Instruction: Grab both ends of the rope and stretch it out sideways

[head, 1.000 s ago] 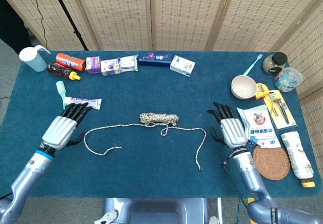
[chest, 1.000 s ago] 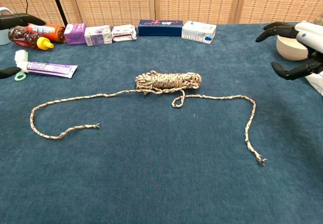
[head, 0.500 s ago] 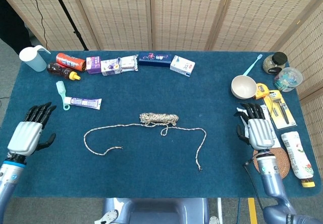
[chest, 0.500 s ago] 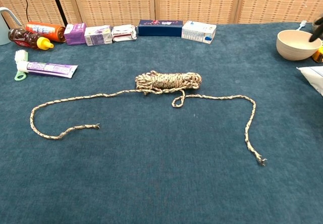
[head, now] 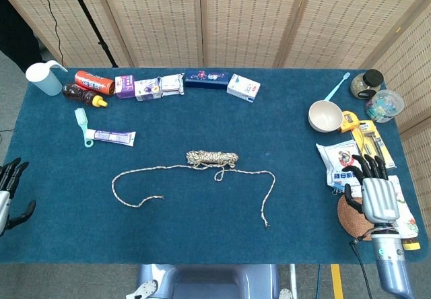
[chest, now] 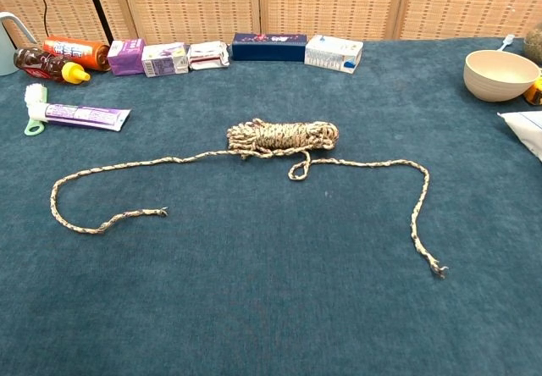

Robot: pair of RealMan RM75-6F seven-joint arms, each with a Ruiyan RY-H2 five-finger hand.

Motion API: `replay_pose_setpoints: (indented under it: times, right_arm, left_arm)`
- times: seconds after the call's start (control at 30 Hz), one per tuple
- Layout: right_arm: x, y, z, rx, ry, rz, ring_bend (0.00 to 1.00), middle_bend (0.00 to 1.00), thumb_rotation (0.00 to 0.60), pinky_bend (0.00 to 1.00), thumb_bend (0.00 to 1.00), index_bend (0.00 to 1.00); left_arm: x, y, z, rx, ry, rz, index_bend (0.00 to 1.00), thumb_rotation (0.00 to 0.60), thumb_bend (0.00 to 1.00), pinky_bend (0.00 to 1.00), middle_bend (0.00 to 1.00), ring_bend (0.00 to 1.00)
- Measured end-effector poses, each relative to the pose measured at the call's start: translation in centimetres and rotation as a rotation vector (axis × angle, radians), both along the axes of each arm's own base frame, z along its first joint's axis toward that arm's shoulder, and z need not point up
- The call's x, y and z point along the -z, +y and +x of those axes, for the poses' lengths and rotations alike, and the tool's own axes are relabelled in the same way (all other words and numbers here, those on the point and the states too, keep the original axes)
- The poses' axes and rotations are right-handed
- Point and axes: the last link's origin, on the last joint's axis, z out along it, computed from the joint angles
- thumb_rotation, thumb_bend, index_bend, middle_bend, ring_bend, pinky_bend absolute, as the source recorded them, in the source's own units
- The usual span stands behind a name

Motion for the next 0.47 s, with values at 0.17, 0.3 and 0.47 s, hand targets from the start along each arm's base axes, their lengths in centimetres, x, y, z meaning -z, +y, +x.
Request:
replay_pose_setpoints:
  times: [0.17,0.3,0.47]
  right_arm:
    - [-0.5,2.0,-0.5,0.025,0.001,-0.023,0.1,0.17,0.6,0.0,0.56,0.35]
    - [-1.0,3.1,-0.7,0.03,0.008,-0.043,0.1,0.17,0.6,0.0,0.56,0.35]
    - [-1.4,3.2,-0.8,0.03,0.003,-0.056,0.1,0.18,0.6,0.0,0.56,0.37]
  left_arm:
    - [-0.3,-1.7,-0.3,-0.011,-0.008,0.009,0.06,0.6,0.36,0.0,0.0,0.0]
    - [-0.6,-2.6,-0.1,-0.003,-0.011,0.02,0.06,0.6,0.36,0.0,0.0,0.0]
    - [-0.7,-2.6,0.2,0.003,-0.018,0.016,0.06,0.6,0.36,0.0,0.0,0.0]
